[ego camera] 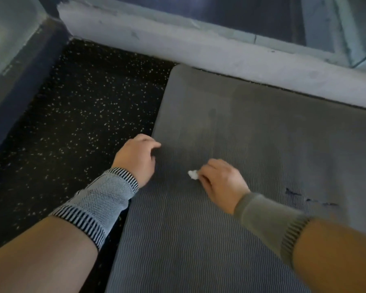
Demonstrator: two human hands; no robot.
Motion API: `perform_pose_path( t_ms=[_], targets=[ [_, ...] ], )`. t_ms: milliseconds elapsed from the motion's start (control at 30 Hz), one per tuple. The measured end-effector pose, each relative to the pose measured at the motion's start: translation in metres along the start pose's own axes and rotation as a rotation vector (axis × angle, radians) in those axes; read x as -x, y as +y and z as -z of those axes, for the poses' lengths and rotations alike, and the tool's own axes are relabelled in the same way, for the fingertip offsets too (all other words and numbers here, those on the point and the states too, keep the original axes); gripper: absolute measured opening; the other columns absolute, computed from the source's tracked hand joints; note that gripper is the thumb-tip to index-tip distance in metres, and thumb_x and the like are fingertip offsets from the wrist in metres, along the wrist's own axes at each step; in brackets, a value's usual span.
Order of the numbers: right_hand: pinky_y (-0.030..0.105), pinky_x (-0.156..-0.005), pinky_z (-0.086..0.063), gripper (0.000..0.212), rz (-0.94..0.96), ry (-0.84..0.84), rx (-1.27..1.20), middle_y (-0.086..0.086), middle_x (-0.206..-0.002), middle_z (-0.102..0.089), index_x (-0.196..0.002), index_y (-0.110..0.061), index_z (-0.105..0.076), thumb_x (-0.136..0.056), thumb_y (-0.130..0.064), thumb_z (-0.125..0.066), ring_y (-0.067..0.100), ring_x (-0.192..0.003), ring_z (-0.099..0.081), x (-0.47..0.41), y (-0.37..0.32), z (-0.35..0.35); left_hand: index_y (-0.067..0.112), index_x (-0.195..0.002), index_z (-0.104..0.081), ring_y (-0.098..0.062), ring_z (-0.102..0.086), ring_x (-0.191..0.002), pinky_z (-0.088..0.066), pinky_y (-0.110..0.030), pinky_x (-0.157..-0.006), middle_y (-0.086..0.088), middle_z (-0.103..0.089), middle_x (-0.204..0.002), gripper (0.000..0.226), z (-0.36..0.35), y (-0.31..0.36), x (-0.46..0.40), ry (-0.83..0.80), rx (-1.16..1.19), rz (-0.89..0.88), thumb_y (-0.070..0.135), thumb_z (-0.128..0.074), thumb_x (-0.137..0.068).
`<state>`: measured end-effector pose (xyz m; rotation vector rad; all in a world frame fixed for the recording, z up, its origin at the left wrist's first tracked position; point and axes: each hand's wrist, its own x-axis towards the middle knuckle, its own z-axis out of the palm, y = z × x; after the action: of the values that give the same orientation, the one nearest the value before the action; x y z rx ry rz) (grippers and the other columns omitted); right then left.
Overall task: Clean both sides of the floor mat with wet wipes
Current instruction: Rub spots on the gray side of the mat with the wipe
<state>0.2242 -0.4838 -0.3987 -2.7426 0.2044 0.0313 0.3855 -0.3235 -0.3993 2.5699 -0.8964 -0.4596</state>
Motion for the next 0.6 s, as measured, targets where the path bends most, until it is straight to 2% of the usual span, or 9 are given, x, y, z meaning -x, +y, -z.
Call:
perform_pose_path(
  t_ms=[67,100,200,233,333,400,433,533,600],
  targets=[
    [0.041,-0.076,-0.047,0.019,-0.045,0.036,0.065,0.011,-0.092,-0.058,-0.095,-0.006,-0.064,-0.095,-0.019,-0.049,0.029,-0.085,-0.055,-0.031,0.015,0.004,0.017,-0.131,-0.057,-0.013,-0.052,-0.113,-0.042,-0.027,-0.100,0.004,-0.050,-0.133,0.042,-0.001,0.001,0.001,-0.021,-0.004,0.001,0.011,-0.062,-0.090],
    [0.038,-0.077,-0.045,0.021,-0.142,0.081,0.091,0.010,-0.097,-0.058,-0.099,-0.008,-0.062,-0.096,-0.022,-0.046,0.029,-0.089,-0.055,-0.051,0.023,0.008,0.016,-0.134,-0.055,-0.012,-0.053,-0.112,-0.042,-0.024,-0.098,0.003,-0.048,-0.134,0.045,-0.001,0.001,0.000,-0.021,-0.006,0.005,0.013,-0.063,-0.090],
    [0.032,-0.069,-0.042,0.019,-0.388,0.205,0.131,0.009,-0.096,-0.059,-0.101,-0.011,-0.060,-0.096,-0.023,-0.045,0.025,-0.085,-0.056,-0.082,0.034,0.011,0.016,-0.139,-0.049,-0.011,-0.054,-0.110,-0.042,-0.023,-0.097,0.002,-0.045,-0.137,0.053,0.002,-0.006,-0.005,-0.053,-0.018,0.021,0.018,-0.066,-0.089],
    [0.032,-0.067,-0.042,0.018,-0.380,0.202,0.126,0.008,-0.093,-0.058,-0.097,-0.010,-0.060,-0.096,-0.022,-0.046,0.025,-0.081,-0.055,-0.073,0.029,0.007,0.016,-0.140,-0.049,-0.010,-0.054,-0.108,-0.042,-0.022,-0.097,0.002,-0.045,-0.137,0.053,0.003,-0.007,-0.007,-0.067,-0.021,0.020,0.019,-0.066,-0.089],
    [0.037,-0.064,-0.047,0.014,-0.165,0.103,0.002,0.005,-0.079,-0.054,-0.085,-0.008,-0.060,-0.093,-0.017,-0.053,0.023,-0.070,-0.053,-0.021,-0.002,-0.006,0.017,-0.141,-0.048,-0.002,-0.048,-0.093,-0.038,-0.015,-0.089,0.003,-0.043,-0.137,0.053,0.001,-0.007,-0.010,-0.080,-0.011,0.040,0.017,-0.064,-0.090],
    [0.039,-0.064,-0.048,0.012,-0.051,0.036,0.024,0.007,-0.080,-0.055,-0.086,-0.008,-0.061,-0.092,-0.016,-0.055,0.025,-0.072,-0.054,-0.018,0.004,-0.006,0.017,-0.142,-0.047,-0.002,-0.046,-0.096,-0.035,-0.015,-0.089,0.003,-0.041,-0.140,0.052,0.000,-0.007,-0.009,-0.083,-0.016,0.053,0.017,-0.062,-0.091],
    [0.038,-0.068,-0.047,0.013,-0.069,0.046,0.049,0.008,-0.085,-0.056,-0.090,-0.009,-0.060,-0.094,-0.018,-0.052,0.026,-0.078,-0.054,-0.031,0.010,-0.001,0.017,-0.142,-0.046,-0.004,-0.048,-0.100,-0.034,-0.015,-0.090,0.003,-0.040,-0.140,0.052,0.000,-0.006,-0.009,-0.094,-0.025,0.051,0.017,-0.061,-0.092],
    [0.035,-0.072,-0.043,0.014,-0.340,0.176,0.104,0.008,-0.097,-0.057,-0.098,-0.011,-0.057,-0.095,-0.020,-0.046,0.027,-0.089,-0.054,-0.078,0.033,0.008,0.017,-0.142,-0.047,-0.011,-0.051,-0.113,-0.036,-0.017,-0.093,0.002,-0.040,-0.141,0.049,0.003,-0.006,-0.011,-0.112,-0.050,0.033,0.015,-0.057,-0.094],
    [0.035,-0.071,-0.043,0.014,-0.367,0.164,0.106,0.009,-0.096,-0.058,-0.097,-0.010,-0.057,-0.095,-0.019,-0.046,0.028,-0.088,-0.055,-0.075,0.022,0.002,0.016,-0.140,-0.049,-0.012,-0.051,-0.116,-0.037,-0.019,-0.097,0.002,-0.041,-0.140,0.046,0.005,-0.007,-0.013,-0.117,-0.045,0.033,0.012,-0.055,-0.095]
  ],
)
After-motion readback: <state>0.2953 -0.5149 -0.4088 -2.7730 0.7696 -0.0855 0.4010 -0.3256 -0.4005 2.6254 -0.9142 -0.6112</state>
